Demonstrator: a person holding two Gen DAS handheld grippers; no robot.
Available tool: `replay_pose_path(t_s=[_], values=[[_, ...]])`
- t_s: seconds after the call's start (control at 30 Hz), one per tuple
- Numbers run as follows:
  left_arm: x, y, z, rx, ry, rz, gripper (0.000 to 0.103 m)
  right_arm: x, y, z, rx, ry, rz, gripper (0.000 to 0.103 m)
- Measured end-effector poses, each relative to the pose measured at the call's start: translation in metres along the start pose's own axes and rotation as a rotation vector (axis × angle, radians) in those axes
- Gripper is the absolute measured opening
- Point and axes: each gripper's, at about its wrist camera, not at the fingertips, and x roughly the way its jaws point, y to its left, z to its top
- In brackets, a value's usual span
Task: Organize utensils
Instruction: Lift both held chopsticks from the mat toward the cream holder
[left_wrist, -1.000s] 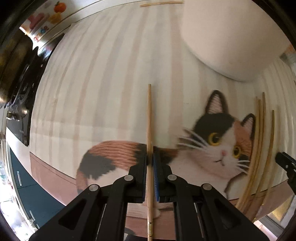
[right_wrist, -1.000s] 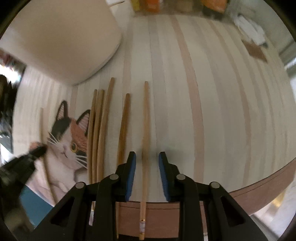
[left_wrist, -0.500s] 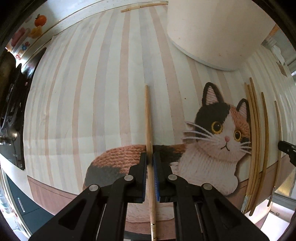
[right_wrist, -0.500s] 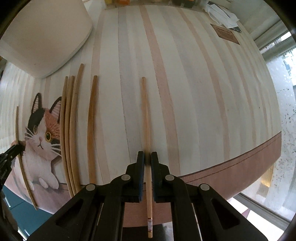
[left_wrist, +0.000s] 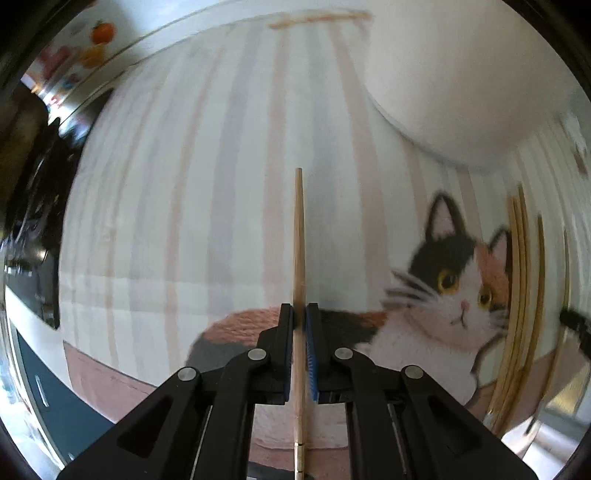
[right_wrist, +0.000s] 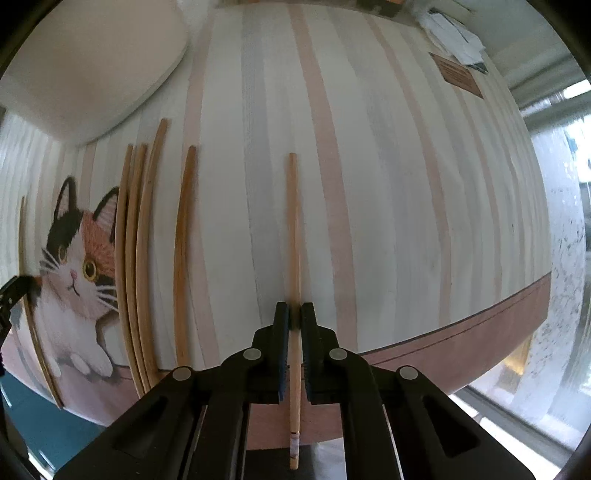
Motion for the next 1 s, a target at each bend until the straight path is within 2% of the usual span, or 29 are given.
replay_pose_path(t_s=[0.1, 0.23, 0.4, 0.67, 0.83, 1.0], values=[[-0.027, 0.018, 0.012, -0.069, -0.081, -0.001, 0.004, -0.01, -0.019, 0.0, 0.066, -0.054, 0.049, 0.007], [-0.074, 0.043, 0.031, -0.194, -0.2, -0.019, 0.004, -0.044, -0.031, 0.007, 0.143, -0.174, 0.103, 0.007], [-0.129, 0.065, 0.051, -0.298, -0.353, -0.037, 0.004, -0.085, -0.036, 0.017, 0.193, -0.324, 0.143, 0.007], [-0.2, 0.09, 0.074, -0.382, -0.543, -0.047, 0.004, -0.156, -0.059, 0.035, 0.278, -0.54, 0.212, 0.006], [-0.265, 0.096, 0.094, -0.437, -0.663, -0.141, 0.004, -0.219, -0.073, 0.048, 0.338, -0.669, 0.303, 0.007], [-0.311, 0.082, 0.115, -0.43, -0.732, -0.257, 0.004, -0.28, -0.079, 0.063, 0.379, -0.753, 0.428, 0.007]])
